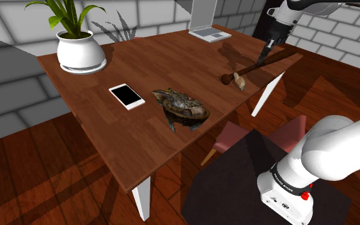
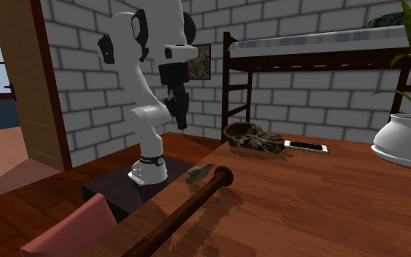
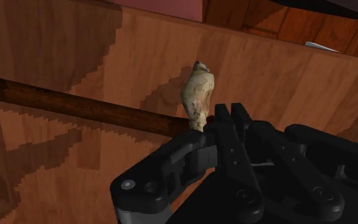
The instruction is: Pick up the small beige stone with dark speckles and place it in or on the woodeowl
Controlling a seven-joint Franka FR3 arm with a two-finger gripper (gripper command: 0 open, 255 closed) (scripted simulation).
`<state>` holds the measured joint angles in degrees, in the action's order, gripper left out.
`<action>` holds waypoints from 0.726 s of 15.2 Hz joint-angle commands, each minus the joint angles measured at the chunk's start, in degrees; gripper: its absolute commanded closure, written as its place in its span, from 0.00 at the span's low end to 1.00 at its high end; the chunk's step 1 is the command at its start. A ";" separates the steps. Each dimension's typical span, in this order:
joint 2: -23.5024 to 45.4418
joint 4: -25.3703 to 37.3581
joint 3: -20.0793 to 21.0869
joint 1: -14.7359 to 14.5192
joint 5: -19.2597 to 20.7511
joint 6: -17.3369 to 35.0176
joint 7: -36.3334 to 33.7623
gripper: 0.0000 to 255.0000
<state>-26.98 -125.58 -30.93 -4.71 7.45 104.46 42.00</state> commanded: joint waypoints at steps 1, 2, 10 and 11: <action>-0.01 0.01 -0.04 0.02 0.01 0.00 0.04 0.00; 1.65 -0.09 0.18 -0.52 0.19 1.44 -0.17 0.00; 15.65 1.36 1.56 -4.11 0.99 11.25 -1.50 0.00; 15.92 0.82 1.45 -4.09 0.92 12.03 -1.43 0.00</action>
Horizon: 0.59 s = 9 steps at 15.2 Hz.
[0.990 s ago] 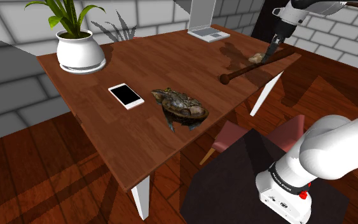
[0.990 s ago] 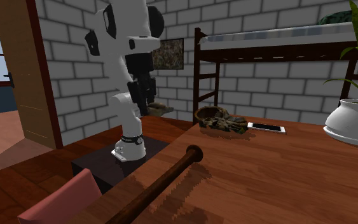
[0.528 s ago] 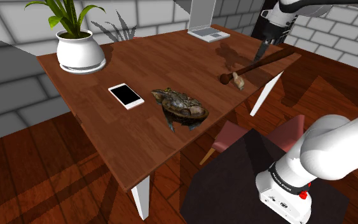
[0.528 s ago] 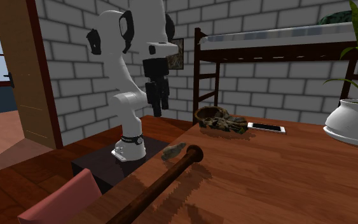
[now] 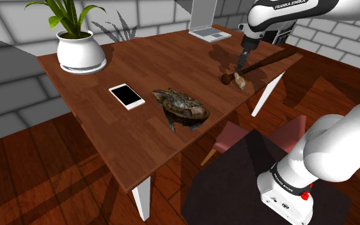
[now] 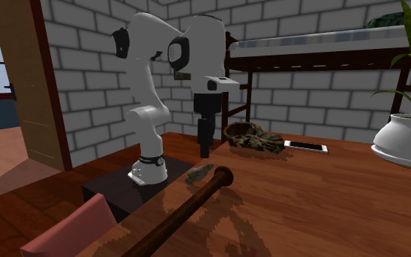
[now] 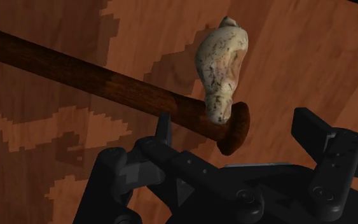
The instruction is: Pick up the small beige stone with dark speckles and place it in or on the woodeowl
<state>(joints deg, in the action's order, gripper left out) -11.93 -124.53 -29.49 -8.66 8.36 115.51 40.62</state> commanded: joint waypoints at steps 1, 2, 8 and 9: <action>1.14 -0.76 -0.10 -0.13 -0.07 1.77 0.03 0.00; 1.43 -1.28 -0.21 -0.11 -0.15 2.56 0.11 0.00; 2.95 -3.50 -0.71 -0.07 -0.67 6.19 0.58 0.00; 2.95 -3.50 -0.71 -0.07 -0.67 6.19 0.58 0.00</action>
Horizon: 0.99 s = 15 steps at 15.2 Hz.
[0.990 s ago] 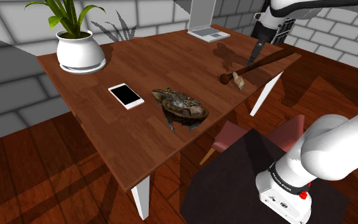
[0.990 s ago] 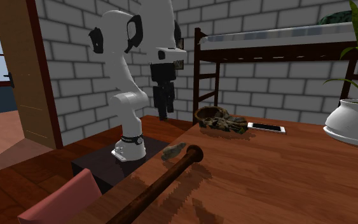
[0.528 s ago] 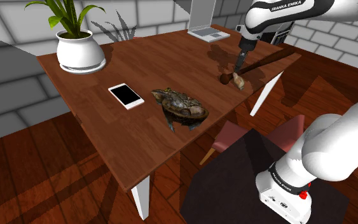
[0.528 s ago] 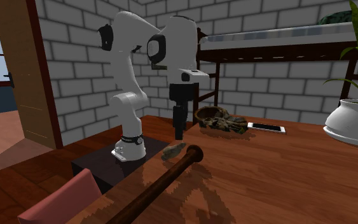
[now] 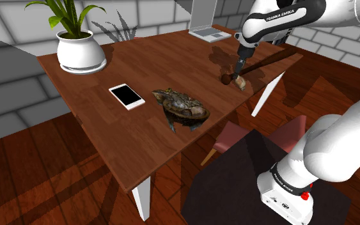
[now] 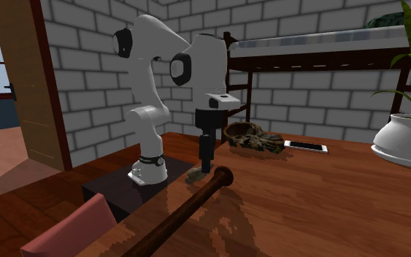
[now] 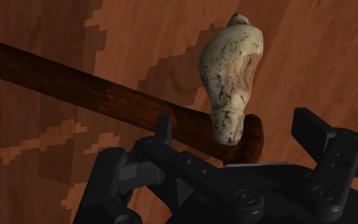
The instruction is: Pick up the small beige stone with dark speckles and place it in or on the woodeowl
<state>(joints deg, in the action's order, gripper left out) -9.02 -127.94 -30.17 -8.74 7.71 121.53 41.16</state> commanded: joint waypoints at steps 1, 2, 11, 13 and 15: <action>0.05 -0.09 -0.03 0.01 -0.02 0.16 0.04 0.00; 0.05 -0.09 -0.03 0.01 -0.02 0.16 0.04 0.00; -0.54 -0.34 0.08 0.06 0.28 -0.13 -0.18 1.00; -0.48 -0.32 0.09 0.04 0.26 -0.10 -0.21 1.00; 0.05 -0.09 -0.02 0.02 -0.02 0.16 0.04 1.00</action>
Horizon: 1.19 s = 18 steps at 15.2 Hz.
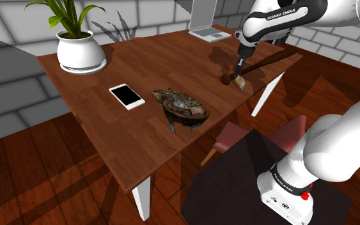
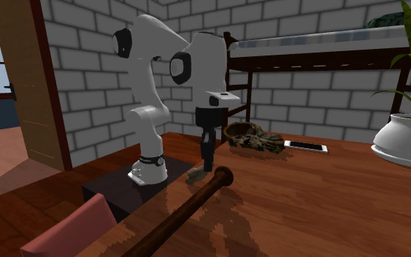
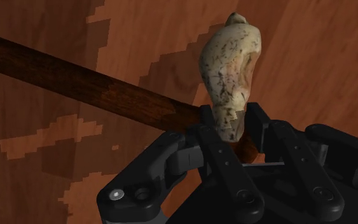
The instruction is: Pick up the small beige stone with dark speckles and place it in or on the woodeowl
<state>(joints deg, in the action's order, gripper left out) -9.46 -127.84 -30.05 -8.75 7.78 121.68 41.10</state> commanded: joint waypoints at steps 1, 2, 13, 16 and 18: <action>0.16 0.30 -0.04 0.04 0.02 -0.78 0.02 1.00; -0.17 0.80 0.06 0.04 0.13 -1.57 -0.06 1.00; -2.66 7.13 1.02 -0.09 0.75 -10.20 -0.48 1.00; -3.04 9.09 1.25 -0.15 0.77 -12.53 -0.48 1.00; -3.23 10.47 1.39 -0.20 0.77 -14.07 -0.46 1.00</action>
<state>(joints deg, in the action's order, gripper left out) -12.67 -118.34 -28.75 -8.91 8.60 108.61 40.62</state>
